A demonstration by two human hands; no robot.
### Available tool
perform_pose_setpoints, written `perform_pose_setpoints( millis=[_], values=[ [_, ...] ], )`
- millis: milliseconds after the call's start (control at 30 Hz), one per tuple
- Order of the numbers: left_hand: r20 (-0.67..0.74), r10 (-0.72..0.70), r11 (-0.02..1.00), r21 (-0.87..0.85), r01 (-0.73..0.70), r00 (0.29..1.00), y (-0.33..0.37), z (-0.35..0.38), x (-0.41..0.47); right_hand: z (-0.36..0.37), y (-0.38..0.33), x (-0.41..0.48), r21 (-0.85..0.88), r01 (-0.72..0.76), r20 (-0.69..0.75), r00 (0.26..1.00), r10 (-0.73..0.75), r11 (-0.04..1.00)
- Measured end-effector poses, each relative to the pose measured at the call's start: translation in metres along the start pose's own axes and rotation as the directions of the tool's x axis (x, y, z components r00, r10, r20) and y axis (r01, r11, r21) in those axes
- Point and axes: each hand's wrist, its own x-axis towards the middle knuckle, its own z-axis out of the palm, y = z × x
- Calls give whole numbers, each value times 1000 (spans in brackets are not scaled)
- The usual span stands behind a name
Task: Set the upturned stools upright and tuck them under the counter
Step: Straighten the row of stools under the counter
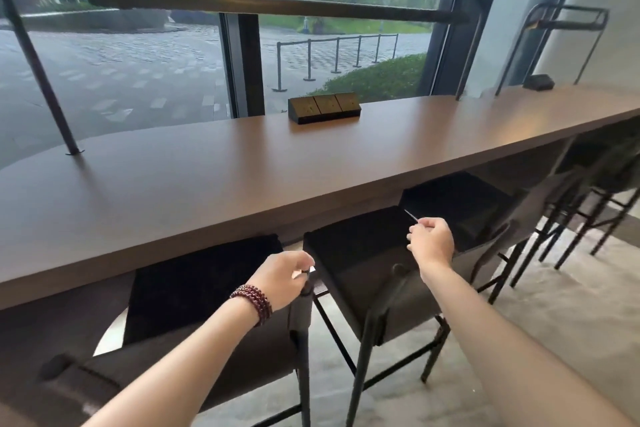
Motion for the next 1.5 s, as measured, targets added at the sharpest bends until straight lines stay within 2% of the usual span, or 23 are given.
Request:
perform_pose_setpoints(
  millis=[100,200,333,400,467,533,600,667,767,933,1133,1267,1367,1500],
  values=[
    [20,55,998,32,-55,998,41,45,36,-47,24,64,-10,-50,-77,996,49,999],
    [52,38,998,56,-41,998,81,96,74,-91,38,122,-79,-84,-97,992,77,993],
    [144,-149,979,163,125,978,121,160,111,-134,55,180,-131,-167,-103,983,154,977],
    [150,-269,917,343,205,951,134,182,117,-144,69,202,-163,-230,-54,973,224,959],
    [99,-378,794,546,267,920,146,193,120,-148,80,222,-167,-269,58,958,281,949],
    [35,-441,697,643,318,897,150,198,120,-148,84,230,-32,-352,199,915,351,936],
    [-12,-445,651,683,332,896,150,201,120,-144,85,239,91,-429,232,887,400,899],
    [-27,-424,635,704,319,905,149,201,119,-140,88,249,160,-481,212,870,446,862],
    [-54,-397,618,722,311,916,144,203,119,-138,89,266,264,-553,288,827,483,790],
    [-76,-389,596,739,314,918,122,189,119,-121,93,285,282,-611,313,787,531,740],
    [-102,-407,556,761,334,908,90,161,125,-96,77,259,158,-599,345,778,525,785],
    [-131,-347,597,733,327,928,92,164,127,-94,68,263,174,-583,278,802,528,794],
    [-138,-329,586,746,317,934,96,169,134,-95,69,274,161,-569,312,805,505,807],
    [-106,-373,561,765,315,922,102,171,141,-93,87,290,240,-552,348,817,460,799]
  ],
)
